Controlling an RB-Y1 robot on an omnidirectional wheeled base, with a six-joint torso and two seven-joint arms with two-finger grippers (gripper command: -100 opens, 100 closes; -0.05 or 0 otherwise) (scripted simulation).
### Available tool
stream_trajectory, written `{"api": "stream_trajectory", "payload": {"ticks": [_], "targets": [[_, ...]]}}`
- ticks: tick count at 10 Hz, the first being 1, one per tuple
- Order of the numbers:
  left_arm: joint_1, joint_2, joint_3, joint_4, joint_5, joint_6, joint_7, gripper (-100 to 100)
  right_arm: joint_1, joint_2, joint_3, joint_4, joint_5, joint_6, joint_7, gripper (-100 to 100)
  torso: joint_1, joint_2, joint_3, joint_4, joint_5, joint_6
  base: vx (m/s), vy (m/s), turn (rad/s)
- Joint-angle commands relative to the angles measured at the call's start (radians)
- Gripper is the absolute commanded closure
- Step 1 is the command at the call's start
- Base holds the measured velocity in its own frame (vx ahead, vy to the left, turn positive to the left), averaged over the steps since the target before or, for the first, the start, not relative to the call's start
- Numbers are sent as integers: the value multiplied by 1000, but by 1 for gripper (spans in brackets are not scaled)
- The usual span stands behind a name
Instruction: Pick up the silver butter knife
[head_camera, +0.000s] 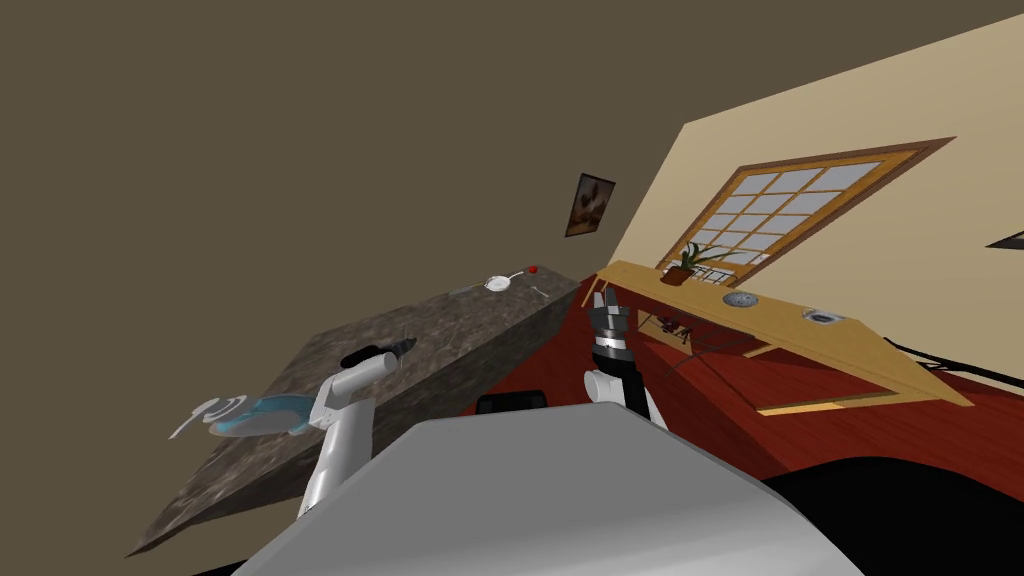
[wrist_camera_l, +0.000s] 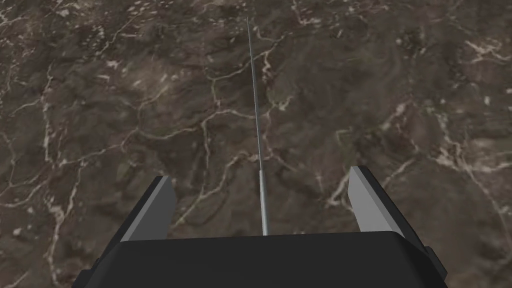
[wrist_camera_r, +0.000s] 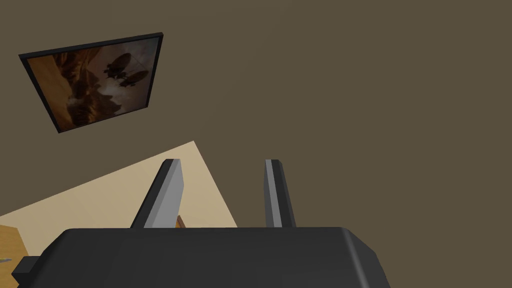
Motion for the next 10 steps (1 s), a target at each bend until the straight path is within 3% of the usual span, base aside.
{"api": "stream_trajectory", "payload": {"ticks": [1,2,3,4,10], "targets": [[-6,12,11,8,3,31,32,-100,0,0,0,0,0,0,0,0,0,0,0,0,0,0,16,-17,-37],[-3,9,7,6,5,17,18,-100,0,0,0,0,0,0,0,0,0,0,0,0,0,0,8,-7,-5],[-3,10,8,6,5,21,22,0,0,0,0,0,0,0,0,0,1,1,0,0,0,0,0,0,0],[-13,-4,20,17,-29,14,41,-100,0,0,0,0,0,0,0,0,1,1,1,0,0,0,-25,41,-181],[-45,-45,55,52,-130,-5,98,-100,0,0,0,0,0,0,0,0,4,4,2,1,1,0,-50,57,-145]]}}
